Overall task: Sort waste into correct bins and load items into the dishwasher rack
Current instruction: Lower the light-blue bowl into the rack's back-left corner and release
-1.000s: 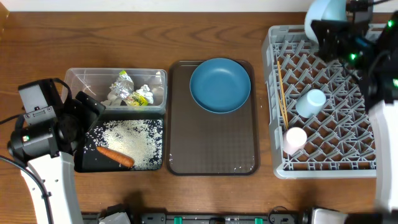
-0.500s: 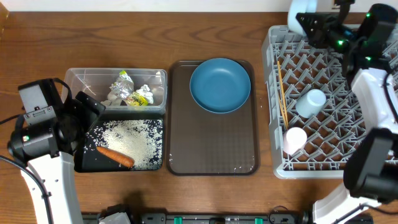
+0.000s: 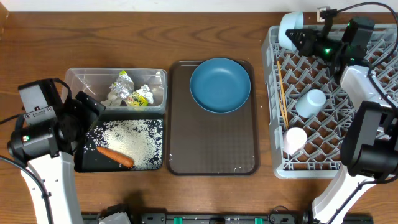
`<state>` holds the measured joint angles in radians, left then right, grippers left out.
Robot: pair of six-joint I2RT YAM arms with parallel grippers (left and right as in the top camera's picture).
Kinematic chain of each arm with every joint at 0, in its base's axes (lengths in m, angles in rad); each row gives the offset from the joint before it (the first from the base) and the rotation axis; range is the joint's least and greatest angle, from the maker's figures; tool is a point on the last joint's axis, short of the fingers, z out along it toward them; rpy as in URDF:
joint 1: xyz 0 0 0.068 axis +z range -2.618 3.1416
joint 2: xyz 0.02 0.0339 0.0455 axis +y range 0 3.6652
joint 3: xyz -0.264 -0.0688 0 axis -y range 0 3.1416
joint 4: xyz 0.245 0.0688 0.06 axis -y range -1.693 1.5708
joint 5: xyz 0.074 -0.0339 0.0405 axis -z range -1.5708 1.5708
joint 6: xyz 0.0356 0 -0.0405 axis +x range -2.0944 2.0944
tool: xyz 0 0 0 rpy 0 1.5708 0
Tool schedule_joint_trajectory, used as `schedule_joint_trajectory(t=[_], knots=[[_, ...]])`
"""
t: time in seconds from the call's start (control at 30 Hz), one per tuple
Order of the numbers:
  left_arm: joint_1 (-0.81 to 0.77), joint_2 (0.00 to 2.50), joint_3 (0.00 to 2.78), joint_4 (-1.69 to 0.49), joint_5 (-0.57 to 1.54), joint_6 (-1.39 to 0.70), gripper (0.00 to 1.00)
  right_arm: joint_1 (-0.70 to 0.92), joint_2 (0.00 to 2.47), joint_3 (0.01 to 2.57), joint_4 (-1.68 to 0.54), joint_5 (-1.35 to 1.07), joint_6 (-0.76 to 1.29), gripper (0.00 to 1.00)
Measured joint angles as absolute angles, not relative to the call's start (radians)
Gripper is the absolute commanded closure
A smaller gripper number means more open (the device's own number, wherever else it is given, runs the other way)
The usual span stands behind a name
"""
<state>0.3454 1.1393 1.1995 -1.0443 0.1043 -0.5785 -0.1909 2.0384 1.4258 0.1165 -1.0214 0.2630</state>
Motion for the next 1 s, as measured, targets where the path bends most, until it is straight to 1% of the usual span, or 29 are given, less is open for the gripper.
schedule_joint_trajectory(t=[0.5,0.63,0.77,0.8,0.83,0.87,0.93,1.0], knots=[[0.345,1.139,1.200,-1.044,0.104,-0.579,0.03,-0.279,2.038,1.426,-0.070,-1.044,0.263,0.99],[0.345,1.139,1.200,-1.044,0.105,-0.579,0.02,-0.298,2.038,1.426,-0.131,-1.053,0.264,0.94],[0.345,1.139,1.200,-1.044,0.105,-0.579,0.02,-0.331,2.038,1.425,-0.181,-1.056,0.278,0.83],[0.345,1.139,1.200,-1.044,0.104,-0.579,0.03,-0.341,2.038,1.425,-0.191,-1.059,0.279,0.76],[0.345,1.139,1.200,-1.044,0.105,-0.579,0.03,-0.348,2.038,1.425,-0.197,-1.062,0.284,0.65],[0.345,1.139,1.200,-1.044,0.104,-0.579,0.03,-0.359,2.038,1.425,-0.204,-1.068,0.285,0.59],[0.345,1.139,1.200,-1.044,0.104,-0.579,0.03,-0.375,2.038,1.425,-0.213,-1.079,0.281,0.51],[0.345,1.139,1.200,-1.044,0.104,-0.579,0.03,-0.389,2.038,1.425,-0.219,-1.095,0.280,0.40]])
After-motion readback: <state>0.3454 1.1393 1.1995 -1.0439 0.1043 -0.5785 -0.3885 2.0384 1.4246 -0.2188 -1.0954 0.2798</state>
